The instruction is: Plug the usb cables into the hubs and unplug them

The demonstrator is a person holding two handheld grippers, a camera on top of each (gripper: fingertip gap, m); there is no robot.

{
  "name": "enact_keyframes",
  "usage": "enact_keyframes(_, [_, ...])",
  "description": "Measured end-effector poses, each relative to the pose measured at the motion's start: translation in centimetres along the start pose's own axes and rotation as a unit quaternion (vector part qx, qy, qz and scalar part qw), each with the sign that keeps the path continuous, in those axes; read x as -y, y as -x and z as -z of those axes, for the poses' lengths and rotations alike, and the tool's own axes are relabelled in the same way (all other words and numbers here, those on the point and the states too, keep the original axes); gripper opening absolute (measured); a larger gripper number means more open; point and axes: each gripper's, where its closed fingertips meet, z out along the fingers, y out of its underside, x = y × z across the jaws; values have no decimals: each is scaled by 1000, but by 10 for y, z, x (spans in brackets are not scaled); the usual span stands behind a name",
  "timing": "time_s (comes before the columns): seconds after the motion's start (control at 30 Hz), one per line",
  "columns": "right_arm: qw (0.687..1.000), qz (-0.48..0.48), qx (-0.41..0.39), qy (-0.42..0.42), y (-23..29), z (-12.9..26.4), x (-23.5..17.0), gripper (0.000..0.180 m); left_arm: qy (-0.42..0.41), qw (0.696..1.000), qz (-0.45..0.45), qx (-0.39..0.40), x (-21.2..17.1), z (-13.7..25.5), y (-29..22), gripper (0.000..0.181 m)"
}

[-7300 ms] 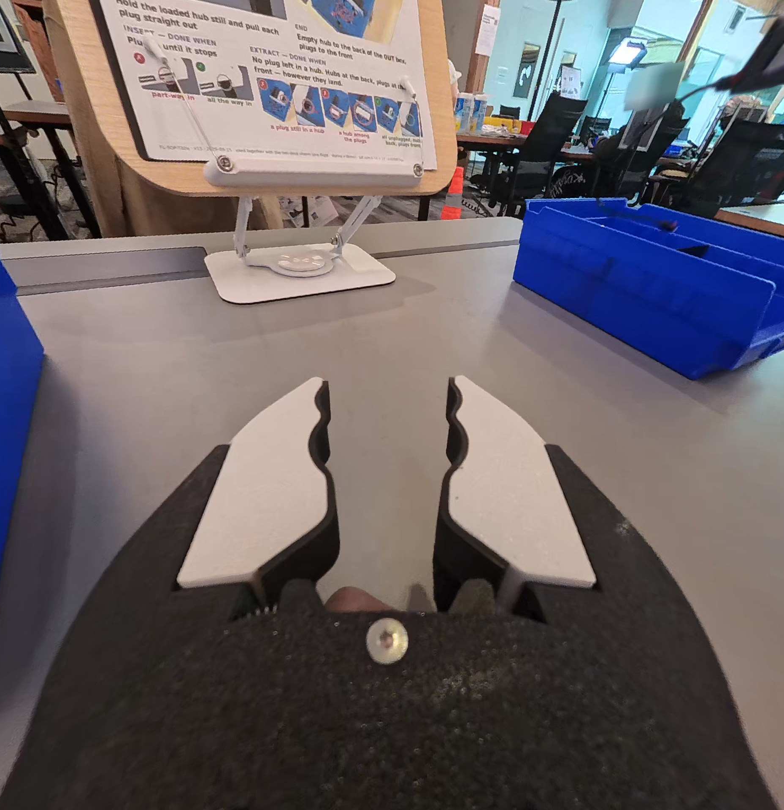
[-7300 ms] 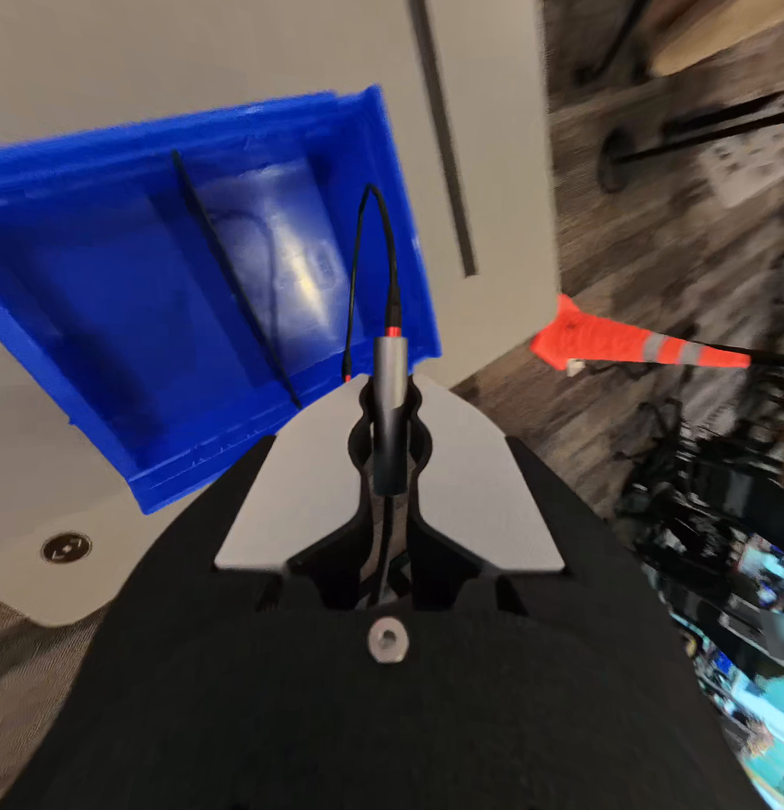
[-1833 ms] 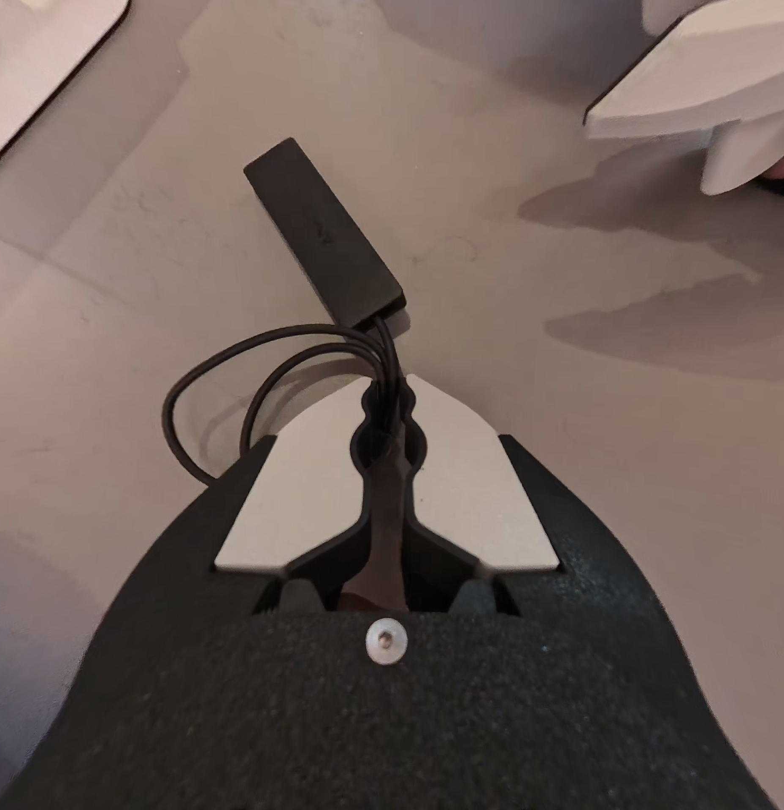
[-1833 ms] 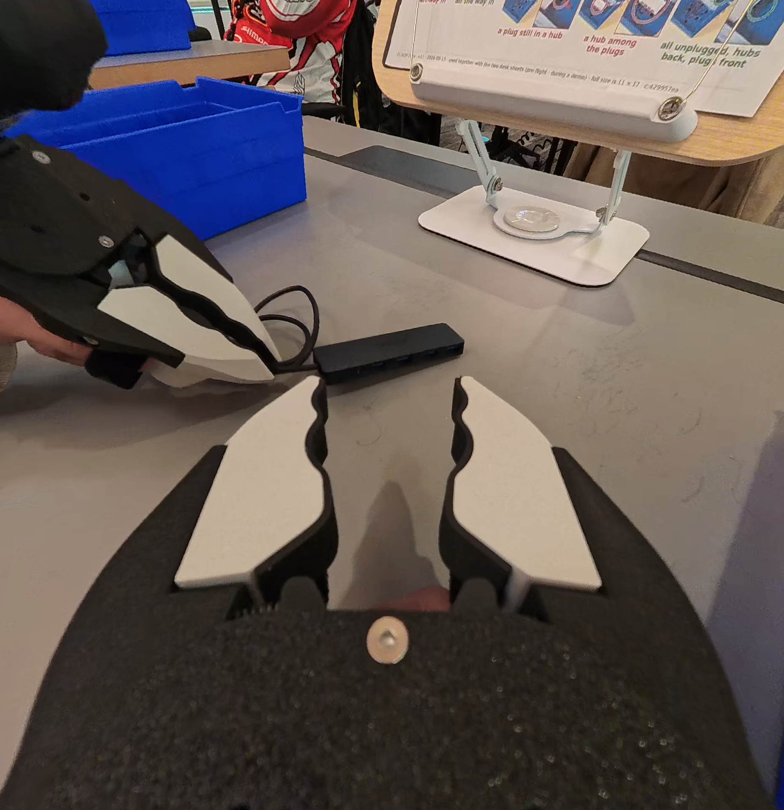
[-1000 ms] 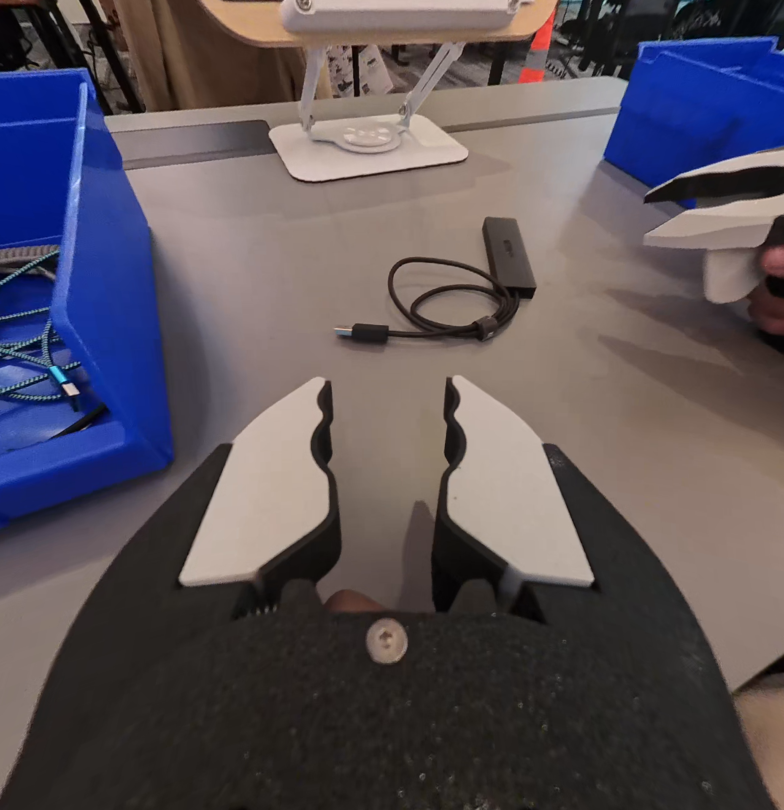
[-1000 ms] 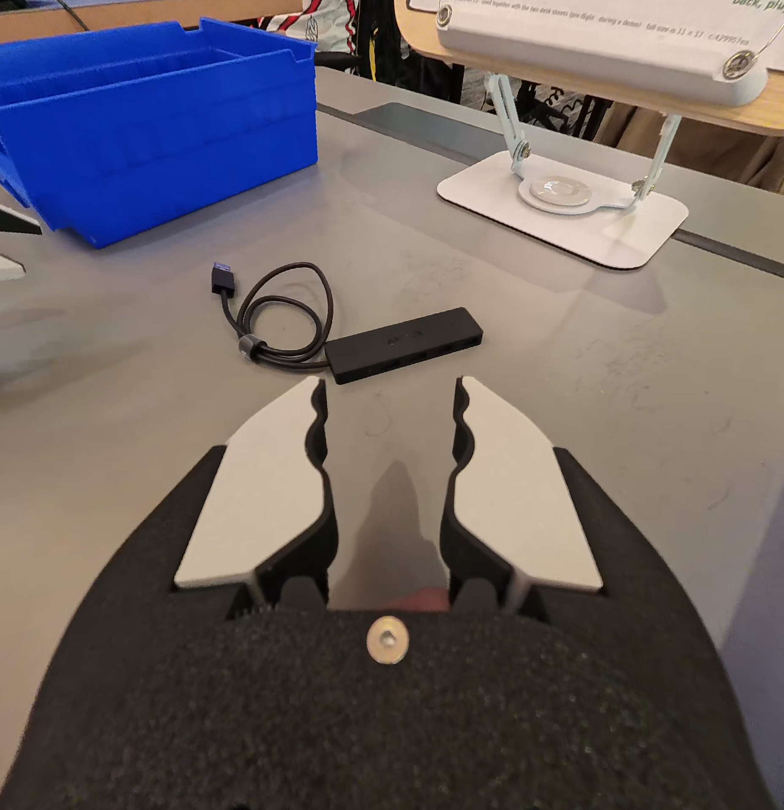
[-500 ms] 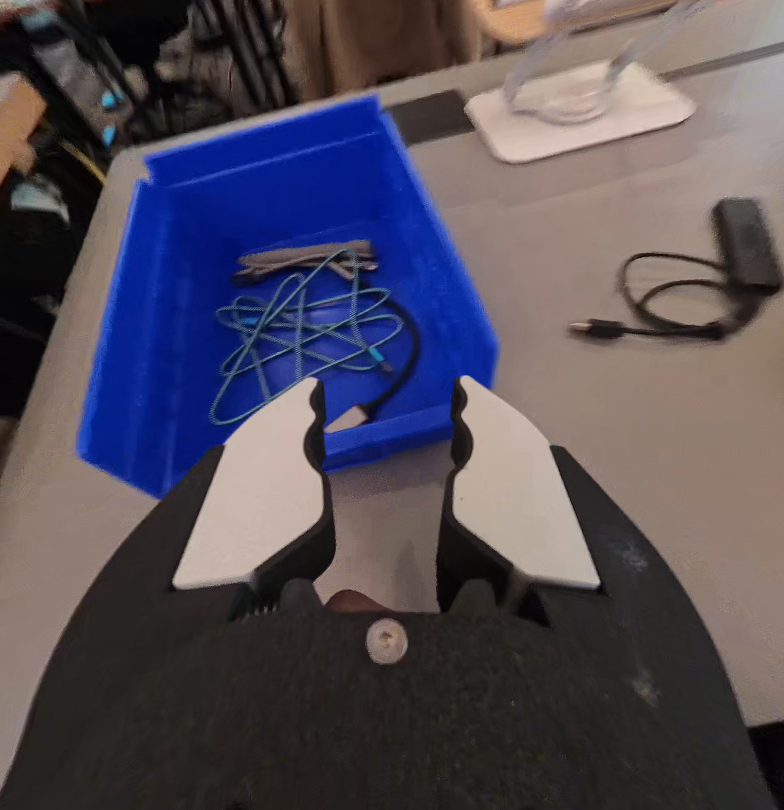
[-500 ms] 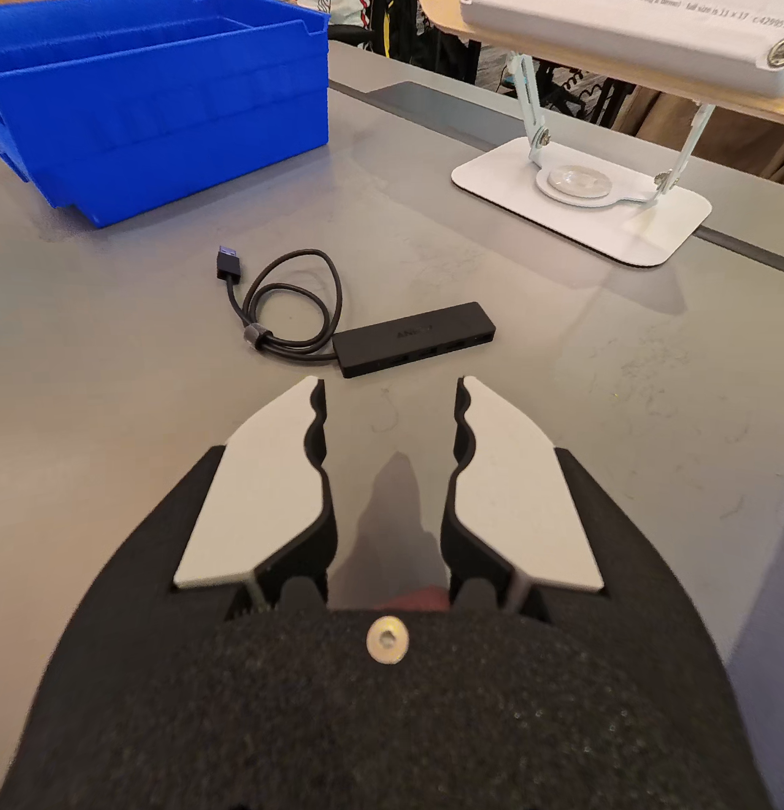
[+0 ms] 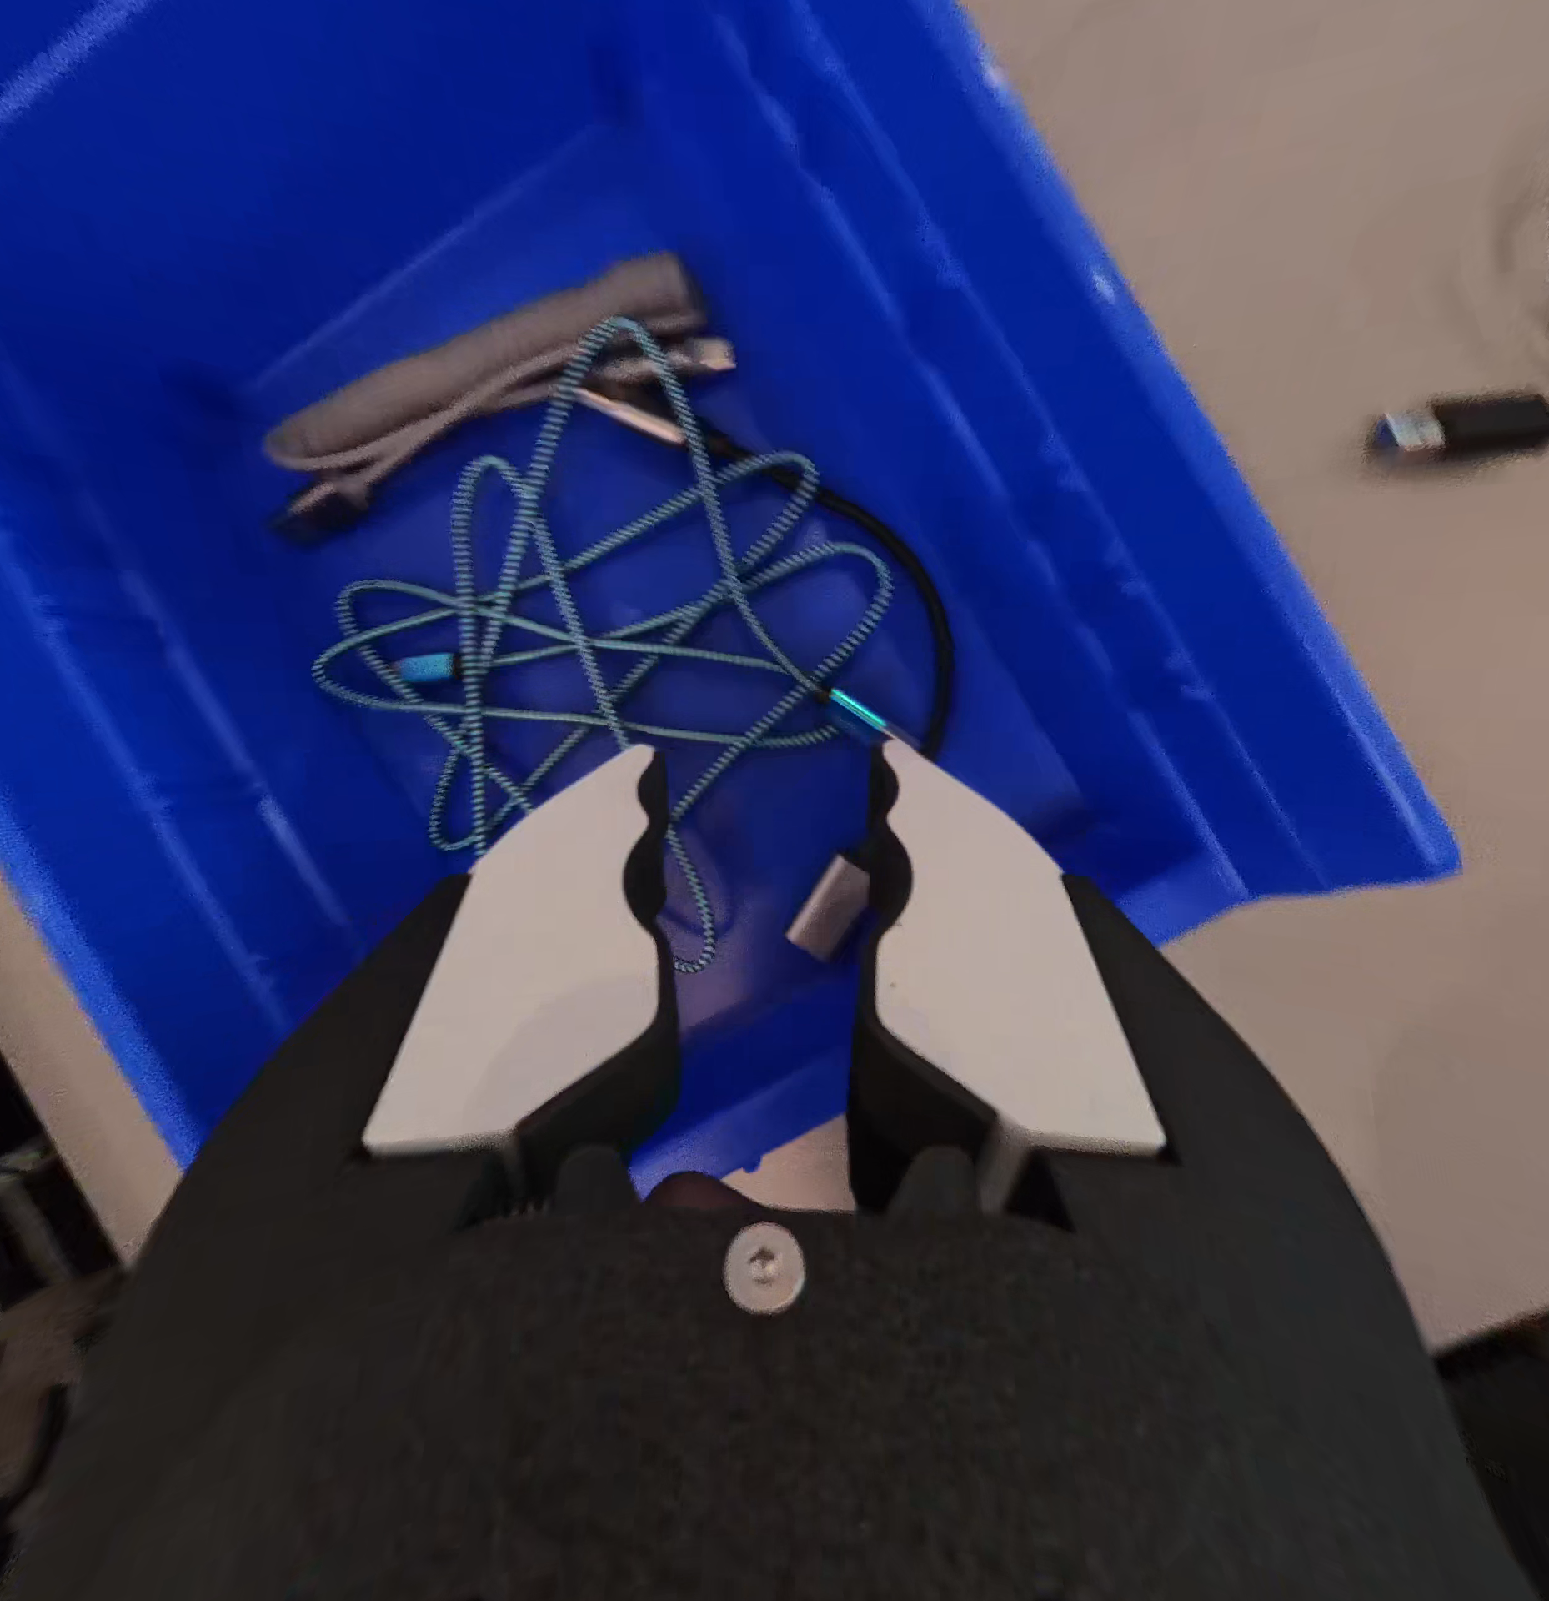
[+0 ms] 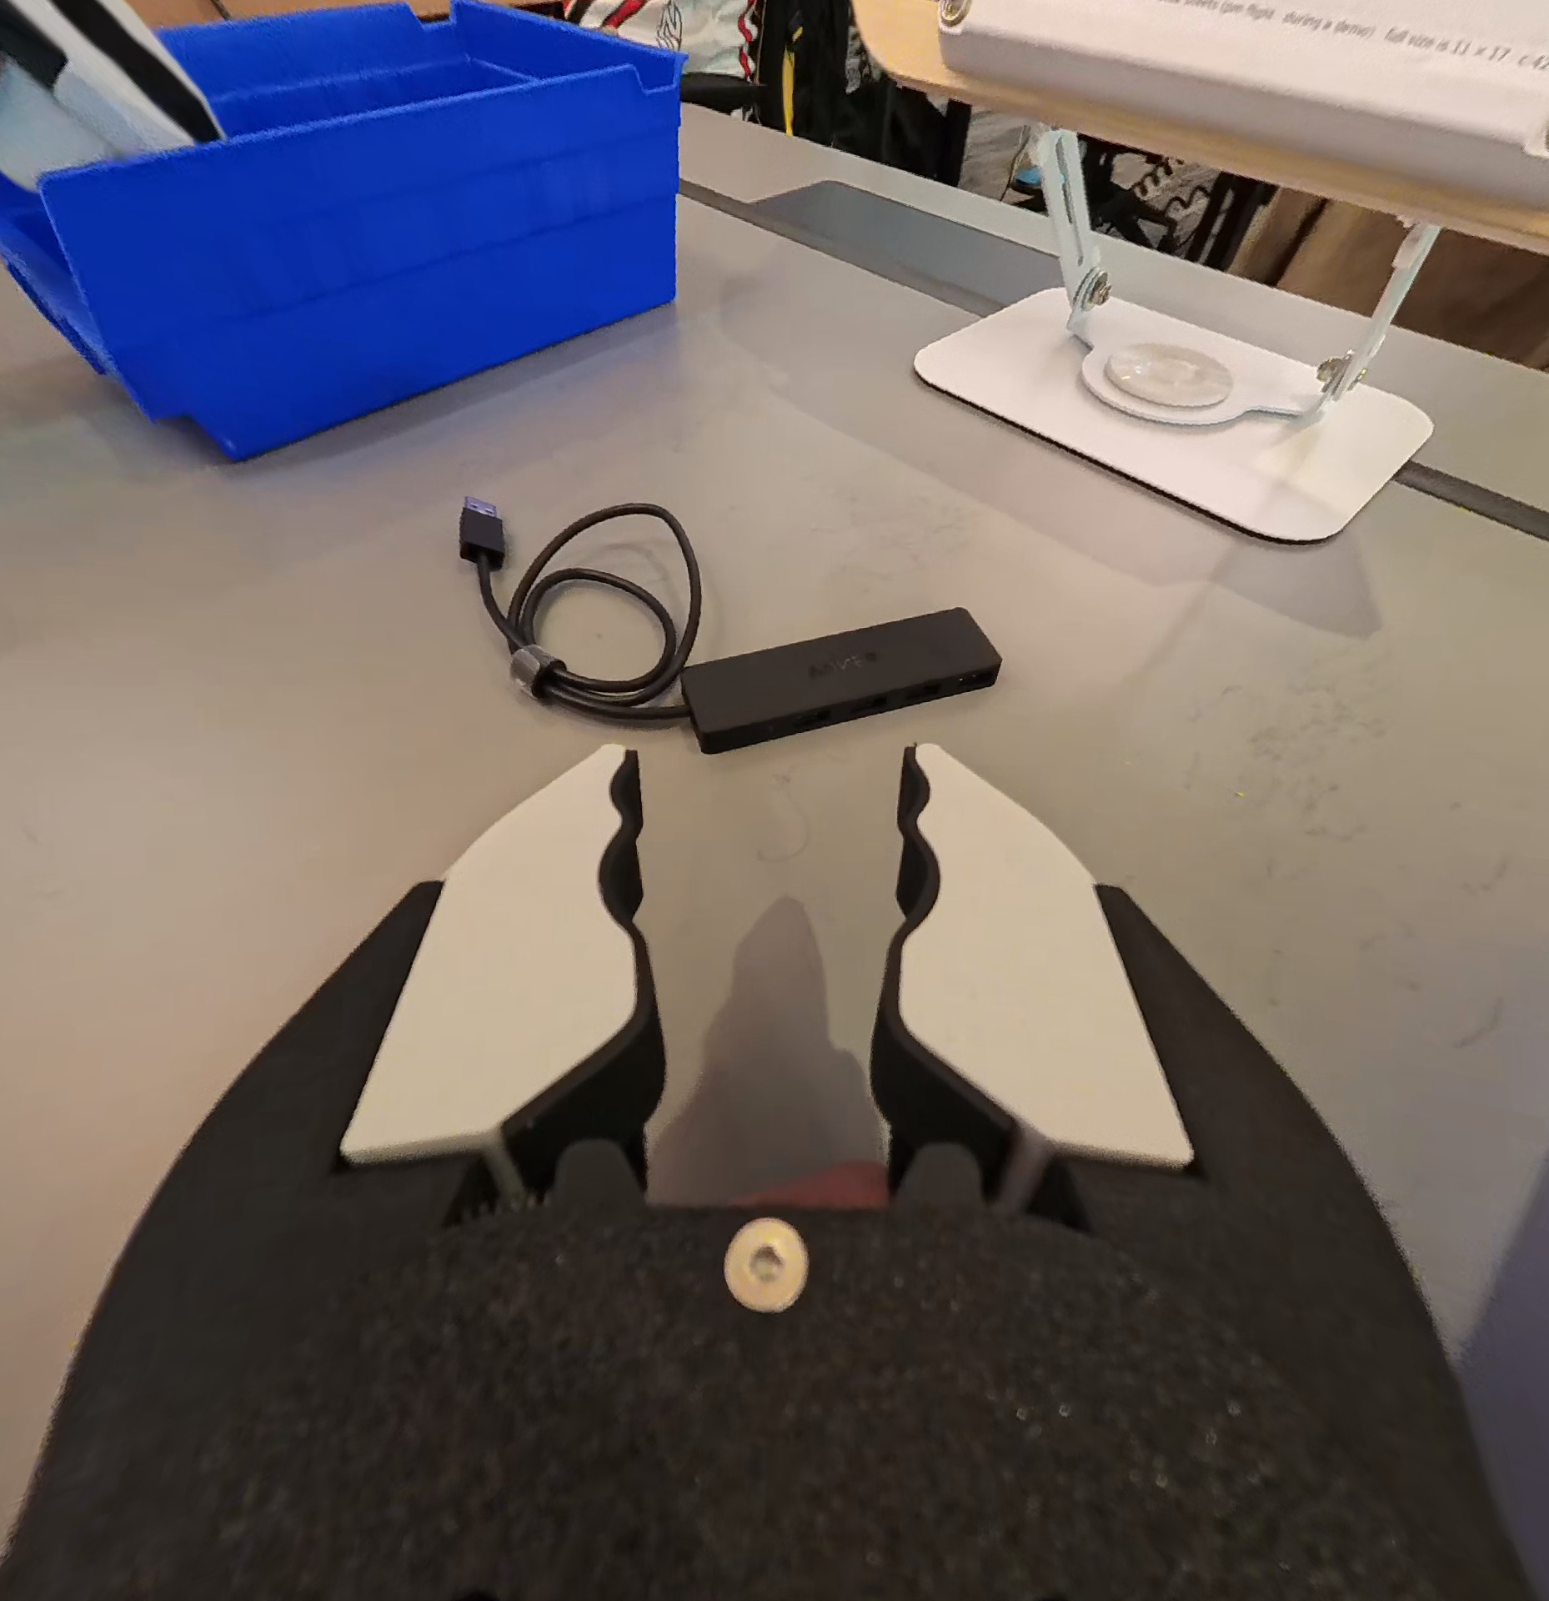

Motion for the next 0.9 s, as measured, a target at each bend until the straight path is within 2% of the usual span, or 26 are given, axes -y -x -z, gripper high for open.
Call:
enact_keyframes(0.17, [1000,-2,4,7,0,-1,-1,56,110,981,-158,-19,-19,-10,-17,46])
enact_keyframes(0.43, [1000,-1,8,15,2,-3,-3,57,231,942,-212,-119,-42,-33,-36,39])
enact_keyframes(0.57, [1000,1,9,14,2,-3,-3,56,241,943,-205,-106,-45,-43,-29,28])
enact_keyframes(0.7, [1000,4,9,12,3,-3,-3,56,216,949,-199,-112,-45,-46,-29,21])
enact_keyframes(0.77, [1000,5,9,15,3,-3,-3,56,203,950,-208,-114,-46,-46,-31,5])
enact_keyframes(0.9, [1000,5,10,16,3,-4,-3,56,183,953,-212,-112,-46,-45,-31,5])
